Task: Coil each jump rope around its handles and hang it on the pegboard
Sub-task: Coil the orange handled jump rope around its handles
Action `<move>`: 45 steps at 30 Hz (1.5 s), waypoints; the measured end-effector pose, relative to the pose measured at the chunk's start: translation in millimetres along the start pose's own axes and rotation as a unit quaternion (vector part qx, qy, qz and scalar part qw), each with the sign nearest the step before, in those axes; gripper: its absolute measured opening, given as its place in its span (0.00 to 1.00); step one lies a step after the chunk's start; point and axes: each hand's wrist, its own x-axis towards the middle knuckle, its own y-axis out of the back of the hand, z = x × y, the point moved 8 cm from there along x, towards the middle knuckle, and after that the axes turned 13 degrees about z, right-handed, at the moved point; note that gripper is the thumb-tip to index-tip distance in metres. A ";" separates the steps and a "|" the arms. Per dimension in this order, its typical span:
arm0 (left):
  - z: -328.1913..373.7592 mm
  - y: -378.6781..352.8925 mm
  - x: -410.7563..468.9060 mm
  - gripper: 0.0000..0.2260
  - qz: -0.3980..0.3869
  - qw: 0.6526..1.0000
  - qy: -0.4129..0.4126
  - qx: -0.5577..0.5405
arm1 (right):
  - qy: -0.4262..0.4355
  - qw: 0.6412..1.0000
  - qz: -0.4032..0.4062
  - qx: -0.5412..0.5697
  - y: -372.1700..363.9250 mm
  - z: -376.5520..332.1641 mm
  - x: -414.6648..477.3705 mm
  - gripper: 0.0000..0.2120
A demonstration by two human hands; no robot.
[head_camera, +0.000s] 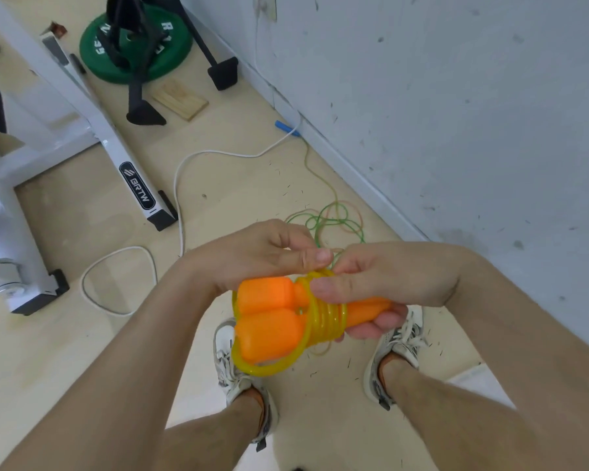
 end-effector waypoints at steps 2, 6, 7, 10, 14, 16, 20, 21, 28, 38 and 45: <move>0.8 3.2 2.6 0.09 0.011 0.999 -0.022 -0.027 | 0.024 0.996 0.023 0.080 7.1 -2.3 -0.4 0.28; 1.7 16.7 7.7 0.10 0.158 0.983 -0.070 0.054 | 0.043 0.964 0.092 0.246 24.2 -5.7 2.1 0.30; 9.1 18.6 6.6 0.11 0.205 0.969 -0.100 0.097 | 0.042 0.959 0.106 0.260 26.4 -5.8 2.8 0.30; 18.2 16.2 6.9 0.10 0.246 0.942 -0.154 0.169 | 0.040 0.950 0.138 0.277 31.6 -5.1 5.1 0.31; 10.6 4.5 13.9 0.15 0.226 0.973 -0.036 -0.012 | 0.032 0.914 0.252 0.317 53.9 -1.7 4.2 0.31; 8.2 -2.5 15.4 0.14 0.216 0.974 0.013 -0.065 | 0.012 0.896 0.308 0.320 63.2 3.6 0.9 0.30; 10.0 20.3 15.0 0.15 0.267 0.936 -0.014 0.229 | -0.051 0.879 0.380 0.283 67.0 14.8 -1.1 0.32; 16.3 21.0 12.9 0.14 0.275 0.921 -0.032 0.276 | -0.063 0.869 0.403 0.279 69.8 17.8 -2.4 0.32; 34.3 -21.4 12.9 0.03 0.235 0.836 -0.073 0.490 | -0.089 0.828 0.530 0.162 90.4 35.1 -9.1 0.30; 48.6 -34.9 11.4 0.14 0.217 0.813 -0.097 0.532 | -0.068 0.779 0.618 -0.081 107.3 35.3 -18.9 0.22; 41.8 -26.8 9.1 0.10 0.244 0.858 -0.134 0.433 | -0.037 0.789 0.589 -0.171 97.3 21.8 -11.1 0.19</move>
